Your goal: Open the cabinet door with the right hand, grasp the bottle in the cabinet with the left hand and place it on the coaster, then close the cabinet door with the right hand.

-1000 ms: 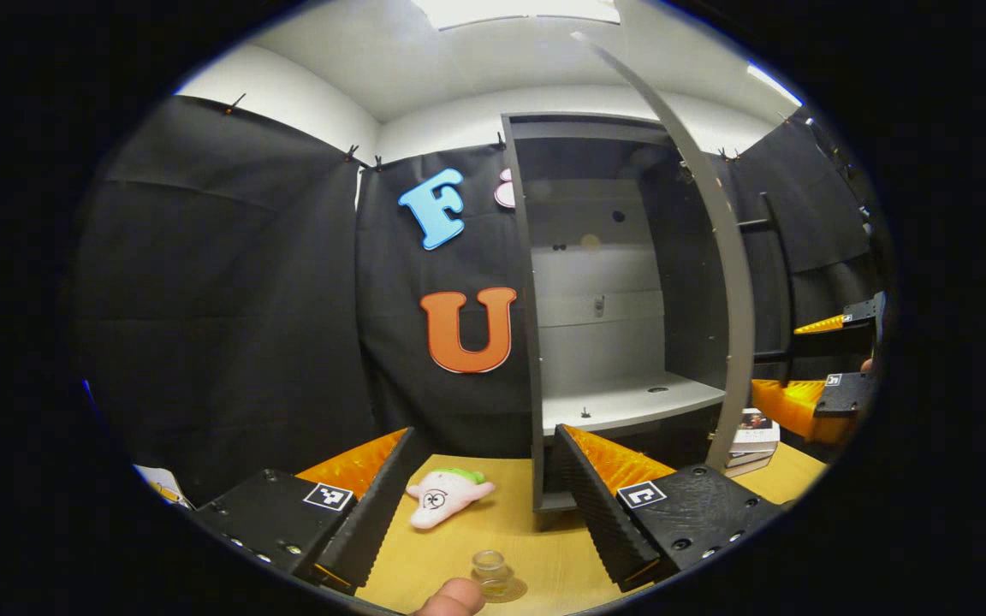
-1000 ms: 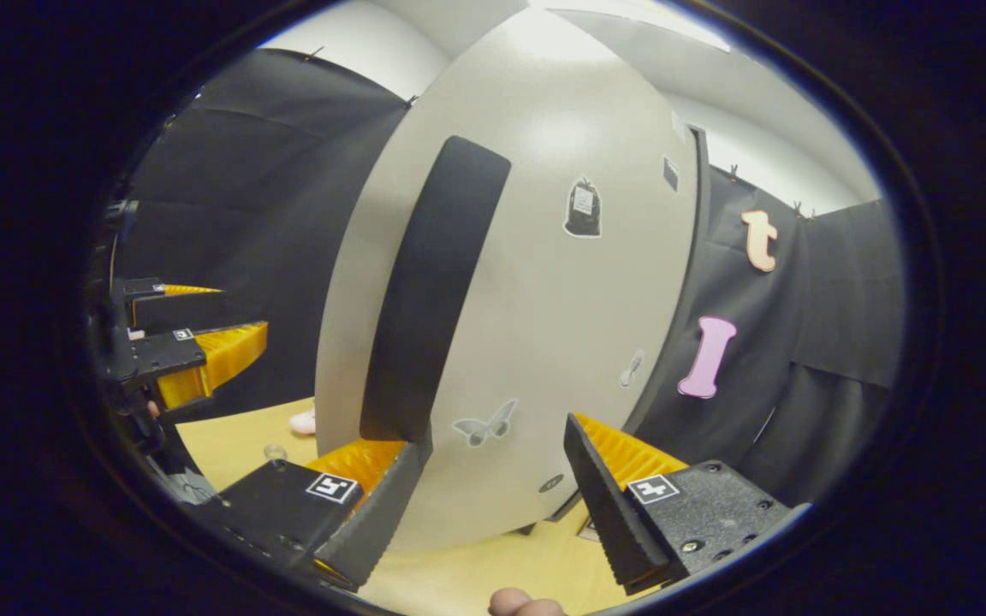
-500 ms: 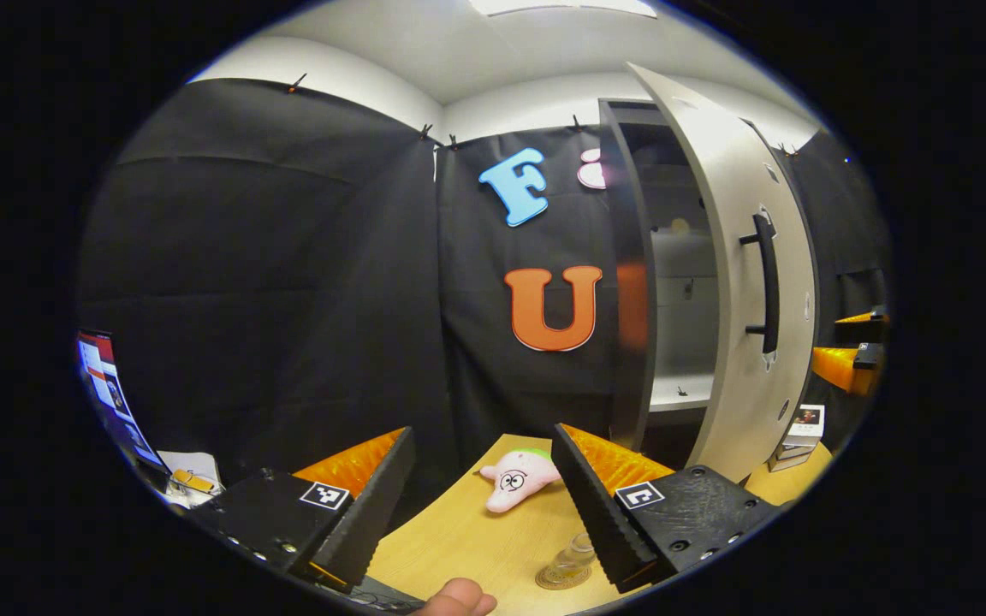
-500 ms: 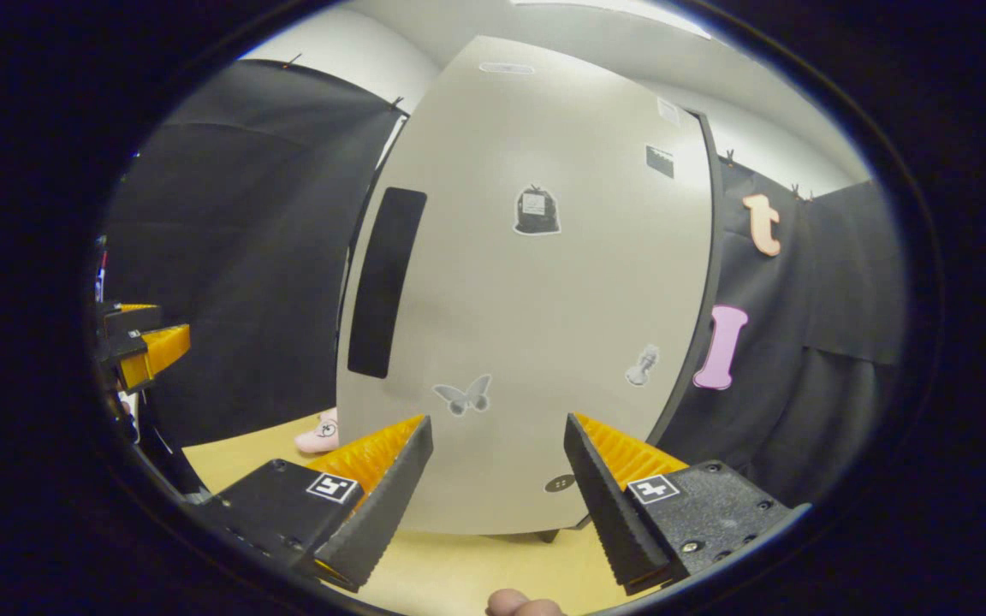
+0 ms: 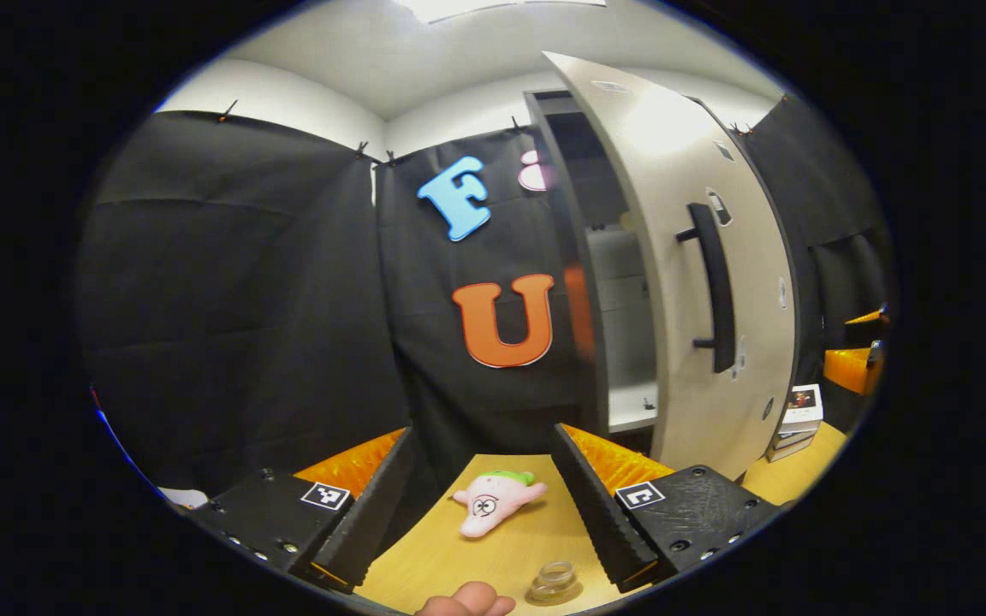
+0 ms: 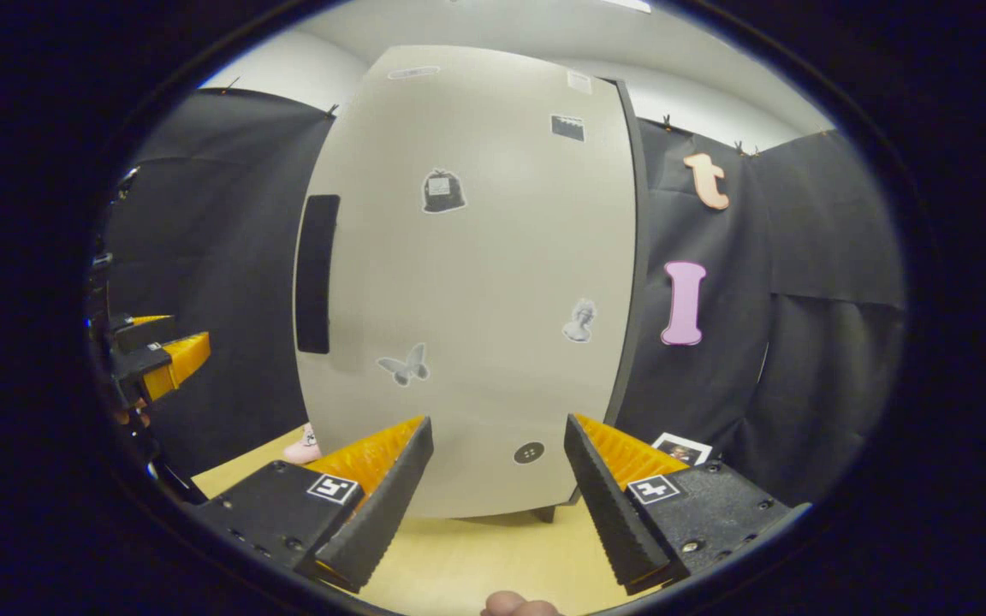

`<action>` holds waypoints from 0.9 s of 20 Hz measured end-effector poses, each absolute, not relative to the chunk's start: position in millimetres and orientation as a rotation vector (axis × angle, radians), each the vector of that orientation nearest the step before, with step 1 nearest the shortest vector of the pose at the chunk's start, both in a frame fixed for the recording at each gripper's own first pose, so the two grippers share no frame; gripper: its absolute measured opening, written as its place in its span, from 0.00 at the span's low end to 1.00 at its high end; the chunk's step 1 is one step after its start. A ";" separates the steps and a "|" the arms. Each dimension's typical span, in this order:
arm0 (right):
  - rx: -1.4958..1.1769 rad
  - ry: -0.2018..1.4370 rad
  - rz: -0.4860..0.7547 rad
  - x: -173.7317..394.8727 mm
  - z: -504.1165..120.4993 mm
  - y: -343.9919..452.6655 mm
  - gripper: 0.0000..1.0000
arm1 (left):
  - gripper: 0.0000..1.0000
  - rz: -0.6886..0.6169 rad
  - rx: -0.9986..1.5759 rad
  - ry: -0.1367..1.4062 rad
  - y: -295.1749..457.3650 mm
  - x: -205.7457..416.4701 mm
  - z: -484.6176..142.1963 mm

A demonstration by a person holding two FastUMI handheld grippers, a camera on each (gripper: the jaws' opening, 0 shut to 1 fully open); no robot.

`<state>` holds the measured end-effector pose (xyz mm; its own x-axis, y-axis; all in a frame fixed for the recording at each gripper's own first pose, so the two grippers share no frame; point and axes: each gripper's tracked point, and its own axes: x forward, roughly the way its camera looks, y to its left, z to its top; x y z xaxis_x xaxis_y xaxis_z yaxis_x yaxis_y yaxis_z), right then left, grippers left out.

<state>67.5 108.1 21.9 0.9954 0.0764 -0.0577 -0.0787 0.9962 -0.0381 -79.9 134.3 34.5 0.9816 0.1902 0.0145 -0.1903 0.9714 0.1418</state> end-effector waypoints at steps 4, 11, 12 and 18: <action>0.084 0.029 -0.045 75.2 28.6 71.3 1.00 | 0.96 0.140 0.010 0.013 75.6 -68.8 36.2; 0.045 -0.062 -0.120 75.9 49.2 63.6 0.98 | 0.96 0.071 0.046 0.043 14.8 -63.3 27.4; 0.025 -0.089 -0.107 74.4 55.2 68.9 0.98 | 0.96 0.060 0.043 0.040 8.8 -66.6 27.0; 0.022 -0.041 -0.027 66.7 44.7 91.1 0.98 | 0.96 0.069 0.032 0.017 12.6 -63.9 29.7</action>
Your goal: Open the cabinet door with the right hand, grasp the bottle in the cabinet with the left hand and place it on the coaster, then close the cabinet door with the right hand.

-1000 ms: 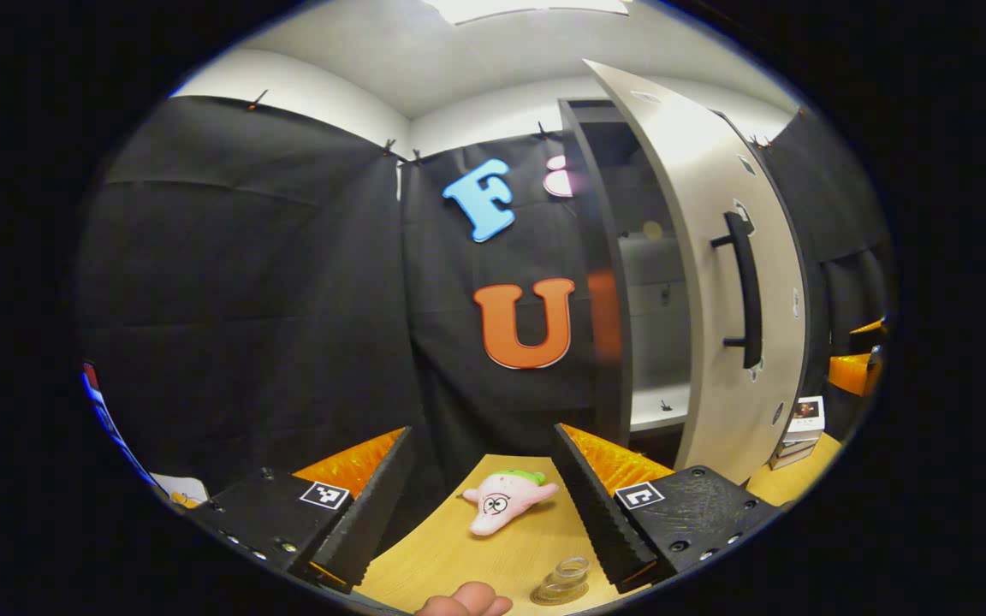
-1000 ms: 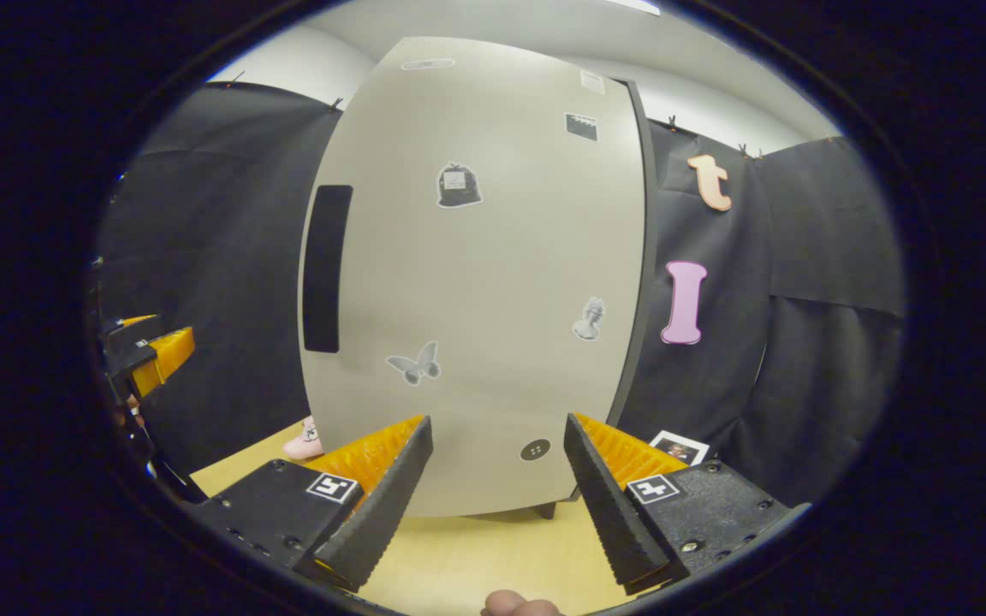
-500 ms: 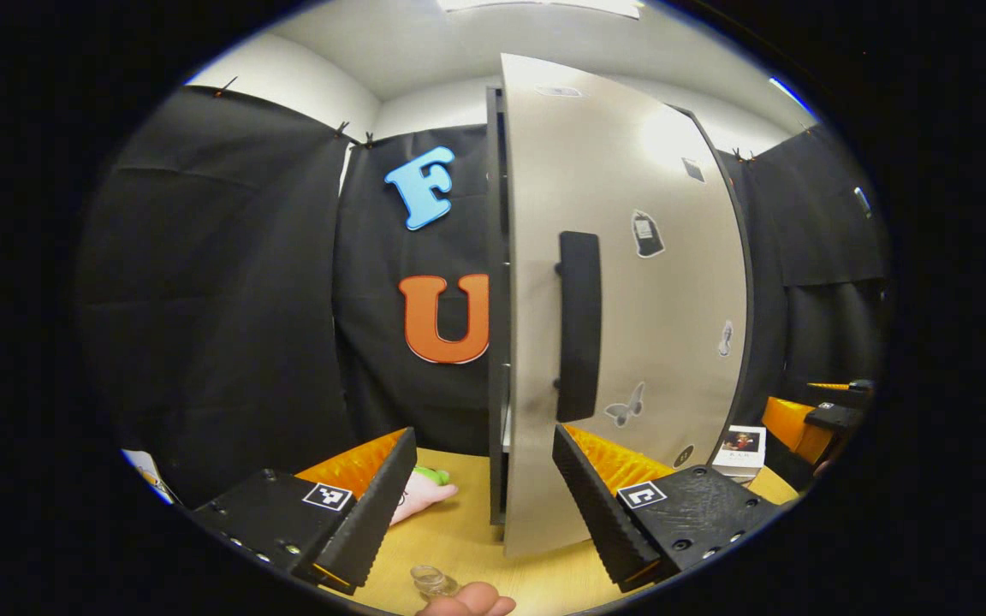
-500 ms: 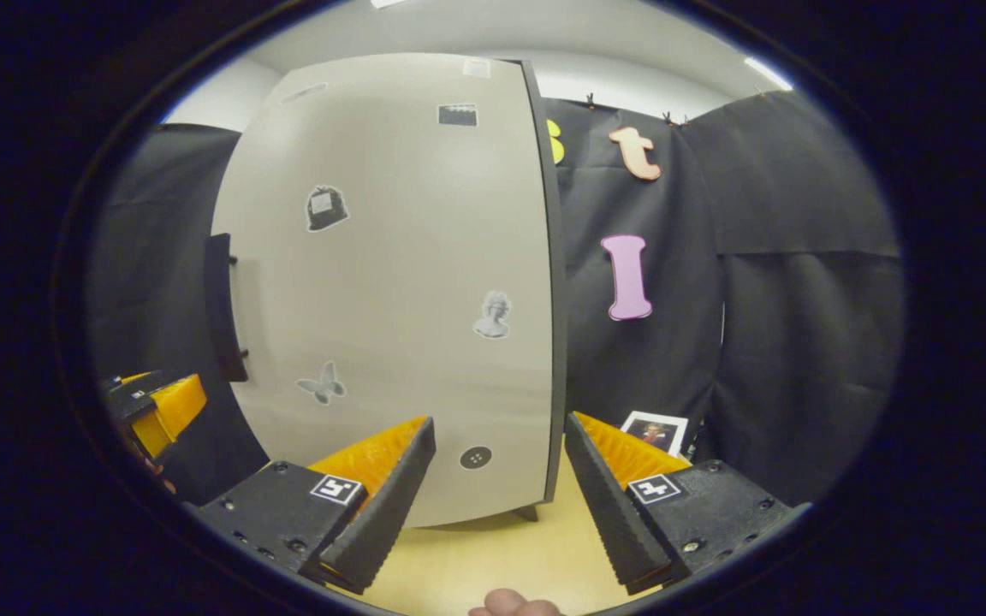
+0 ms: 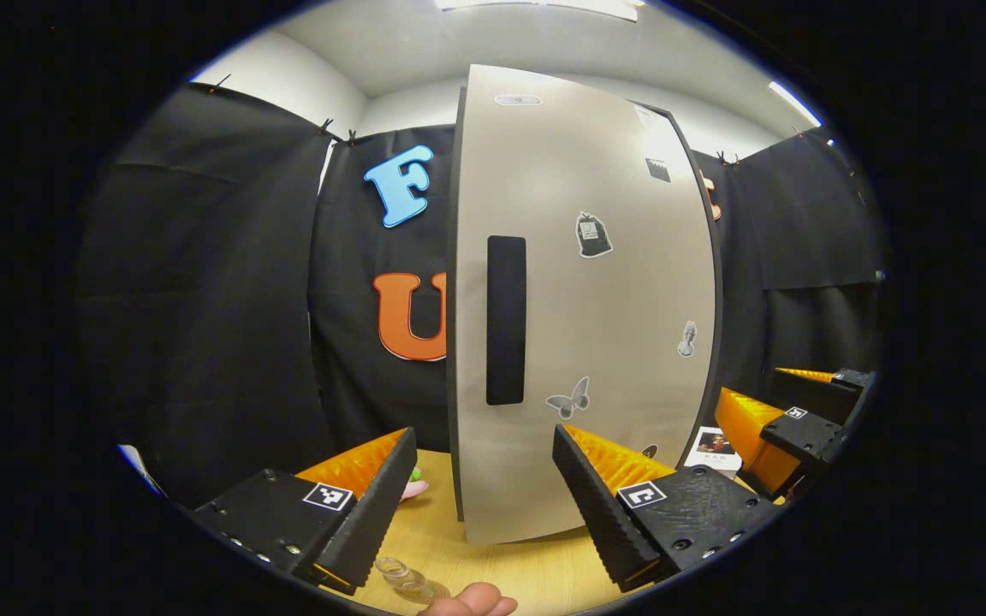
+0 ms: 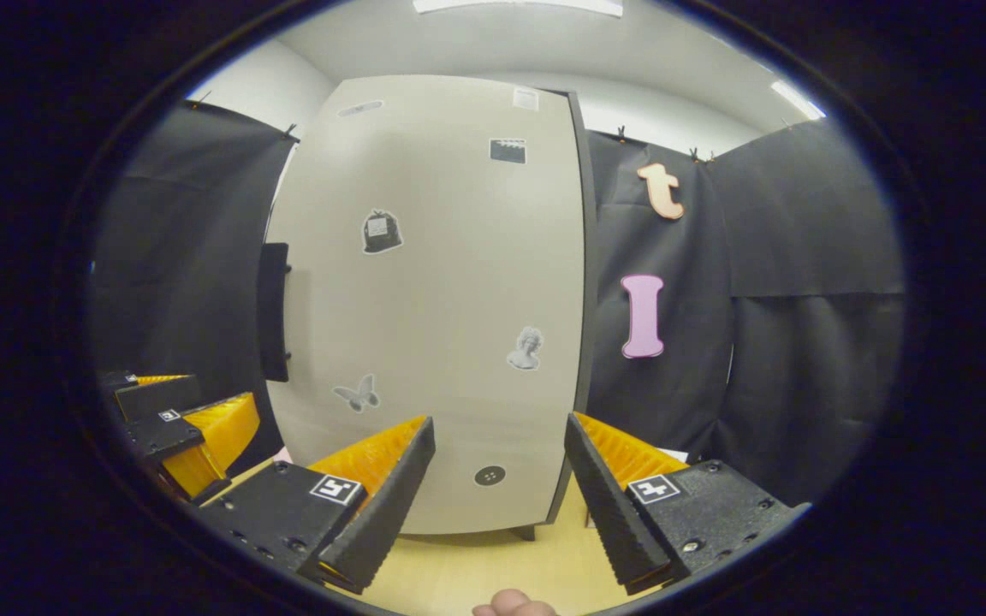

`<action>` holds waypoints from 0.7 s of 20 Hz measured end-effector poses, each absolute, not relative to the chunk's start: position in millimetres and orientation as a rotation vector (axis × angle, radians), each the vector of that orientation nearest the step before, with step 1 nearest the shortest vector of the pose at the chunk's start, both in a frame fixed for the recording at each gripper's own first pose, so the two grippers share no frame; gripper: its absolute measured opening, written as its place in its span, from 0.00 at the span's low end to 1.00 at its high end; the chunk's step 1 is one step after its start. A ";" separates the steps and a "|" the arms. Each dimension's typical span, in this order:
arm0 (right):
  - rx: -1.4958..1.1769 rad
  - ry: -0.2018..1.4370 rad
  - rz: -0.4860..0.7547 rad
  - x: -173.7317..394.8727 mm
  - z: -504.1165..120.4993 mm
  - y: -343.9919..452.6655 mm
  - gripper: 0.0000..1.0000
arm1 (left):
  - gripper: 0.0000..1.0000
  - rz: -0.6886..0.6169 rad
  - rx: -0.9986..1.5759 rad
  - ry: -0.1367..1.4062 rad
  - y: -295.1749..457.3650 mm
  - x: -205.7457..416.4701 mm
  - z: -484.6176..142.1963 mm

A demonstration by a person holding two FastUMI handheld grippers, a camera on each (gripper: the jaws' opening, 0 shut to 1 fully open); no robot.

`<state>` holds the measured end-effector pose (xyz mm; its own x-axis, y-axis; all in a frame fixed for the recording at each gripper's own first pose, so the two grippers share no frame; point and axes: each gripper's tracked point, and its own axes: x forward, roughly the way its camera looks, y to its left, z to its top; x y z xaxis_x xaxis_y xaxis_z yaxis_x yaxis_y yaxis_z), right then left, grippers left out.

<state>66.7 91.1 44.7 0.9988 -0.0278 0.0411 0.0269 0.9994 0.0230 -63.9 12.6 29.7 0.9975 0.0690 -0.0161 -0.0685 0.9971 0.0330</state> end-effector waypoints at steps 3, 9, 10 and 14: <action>0.048 -0.040 -0.028 64.1 45.8 89.4 0.98 | 0.96 0.016 0.000 0.055 1.5 -63.0 18.4; 0.035 -0.052 -0.012 53.8 44.7 91.4 0.98 | 0.95 -0.008 0.002 0.014 -7.6 -66.3 29.6; 0.038 -0.050 -0.007 51.9 43.8 91.2 0.98 | 0.95 -0.006 0.003 0.007 -8.1 -67.1 30.4; 0.047 -0.053 -0.004 47.7 41.7 85.3 0.98 | 0.95 -0.011 -0.003 0.028 -8.8 -66.2 24.1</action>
<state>47.7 85.3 41.7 0.9986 -0.0057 0.0531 0.0032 0.9989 0.0468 -66.2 -8.8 24.1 0.9996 -0.0106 -0.0278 0.0105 0.9999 -0.0030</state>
